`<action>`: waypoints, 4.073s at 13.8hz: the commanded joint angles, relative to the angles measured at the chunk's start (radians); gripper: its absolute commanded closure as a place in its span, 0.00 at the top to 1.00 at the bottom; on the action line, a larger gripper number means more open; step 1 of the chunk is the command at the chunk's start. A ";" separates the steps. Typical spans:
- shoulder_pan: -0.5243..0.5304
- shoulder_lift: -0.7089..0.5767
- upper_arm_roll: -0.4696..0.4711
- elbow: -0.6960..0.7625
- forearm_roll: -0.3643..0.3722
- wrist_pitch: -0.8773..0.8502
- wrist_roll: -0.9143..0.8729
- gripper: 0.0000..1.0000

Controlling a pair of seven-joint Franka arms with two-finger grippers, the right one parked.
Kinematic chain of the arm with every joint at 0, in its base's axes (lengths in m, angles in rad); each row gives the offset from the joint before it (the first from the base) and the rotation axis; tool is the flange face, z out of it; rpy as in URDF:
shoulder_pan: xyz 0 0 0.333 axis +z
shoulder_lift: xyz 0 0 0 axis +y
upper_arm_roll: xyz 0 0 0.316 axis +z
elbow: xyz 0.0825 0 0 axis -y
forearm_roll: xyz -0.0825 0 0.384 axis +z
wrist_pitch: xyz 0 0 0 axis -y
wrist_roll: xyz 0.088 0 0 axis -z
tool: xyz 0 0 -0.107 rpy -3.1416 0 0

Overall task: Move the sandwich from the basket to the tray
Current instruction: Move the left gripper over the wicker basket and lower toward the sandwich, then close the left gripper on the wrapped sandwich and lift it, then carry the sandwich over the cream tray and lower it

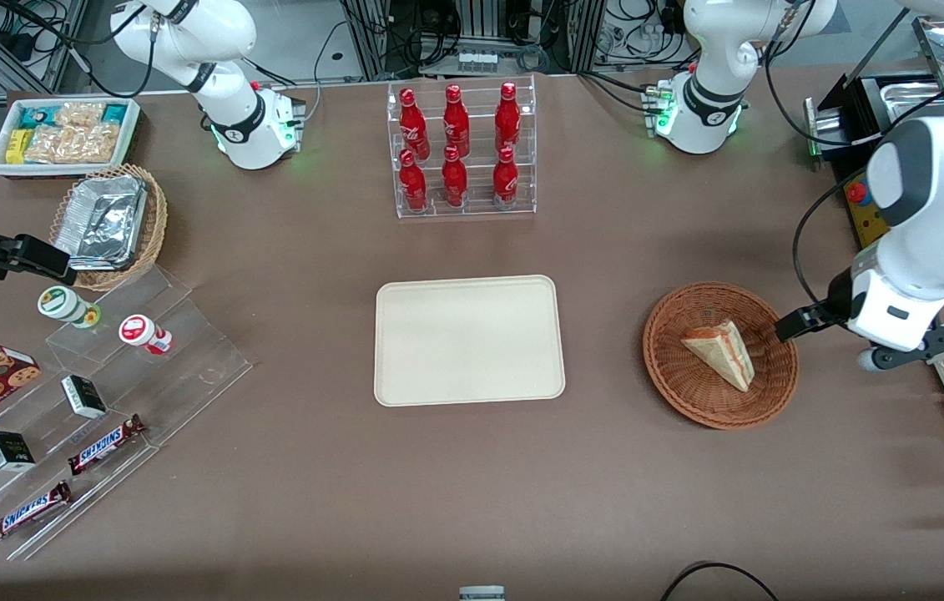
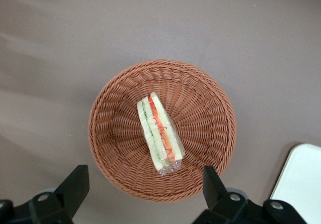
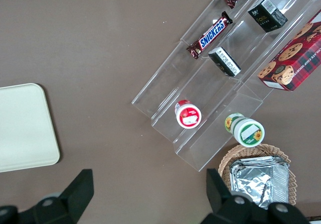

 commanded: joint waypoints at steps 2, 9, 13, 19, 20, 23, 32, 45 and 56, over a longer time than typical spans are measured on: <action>-0.002 -0.072 -0.038 -0.201 -0.008 0.193 -0.146 1.00; -0.002 -0.037 -0.055 -0.350 -0.007 0.391 -0.193 1.00; -0.002 0.032 -0.055 -0.350 -0.007 0.442 -0.193 1.00; -0.002 0.082 -0.055 -0.352 -0.007 0.467 -0.194 1.00; -0.002 0.089 -0.055 -0.352 -0.007 0.479 -0.194 1.00; -0.003 0.114 -0.056 -0.352 -0.007 0.494 -0.200 1.00; -0.003 0.148 -0.059 -0.350 -0.007 0.513 -0.200 0.74; -0.003 0.028 -0.085 -0.177 0.009 0.185 -0.180 0.08; -0.015 0.166 -0.420 0.159 0.062 -0.003 -0.194 0.08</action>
